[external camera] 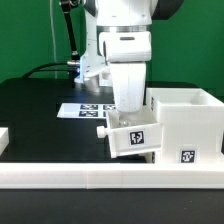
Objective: Assemble drawer
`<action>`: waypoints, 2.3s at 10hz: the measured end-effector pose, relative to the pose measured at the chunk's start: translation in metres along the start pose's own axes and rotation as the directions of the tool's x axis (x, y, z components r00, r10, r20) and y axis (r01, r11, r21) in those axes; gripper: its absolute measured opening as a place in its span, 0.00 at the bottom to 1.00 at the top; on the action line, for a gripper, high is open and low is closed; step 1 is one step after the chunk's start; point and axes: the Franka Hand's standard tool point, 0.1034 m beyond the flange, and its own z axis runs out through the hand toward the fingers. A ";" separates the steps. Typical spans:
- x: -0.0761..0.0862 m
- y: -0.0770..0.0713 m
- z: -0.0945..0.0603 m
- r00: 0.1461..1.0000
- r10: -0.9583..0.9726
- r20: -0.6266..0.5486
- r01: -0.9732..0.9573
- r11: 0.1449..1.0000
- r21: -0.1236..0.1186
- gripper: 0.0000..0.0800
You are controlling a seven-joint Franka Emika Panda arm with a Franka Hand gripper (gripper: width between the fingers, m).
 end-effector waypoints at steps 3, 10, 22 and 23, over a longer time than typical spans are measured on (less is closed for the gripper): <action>-0.001 0.002 -0.005 1.000 0.001 0.003 -0.001 1.000 -0.006 0.73; -0.046 0.018 -0.056 0.999 -0.006 0.039 0.008 0.998 -0.058 0.81; -0.062 -0.015 0.032 1.000 0.000 -0.022 0.002 0.997 0.077 0.81; -0.055 -0.011 0.029 1.000 0.020 -0.018 -0.019 0.997 0.070 0.81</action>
Offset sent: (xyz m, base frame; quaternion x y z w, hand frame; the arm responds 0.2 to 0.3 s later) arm -0.0041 -0.0012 0.0198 0.0107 -0.0081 0.0179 0.9997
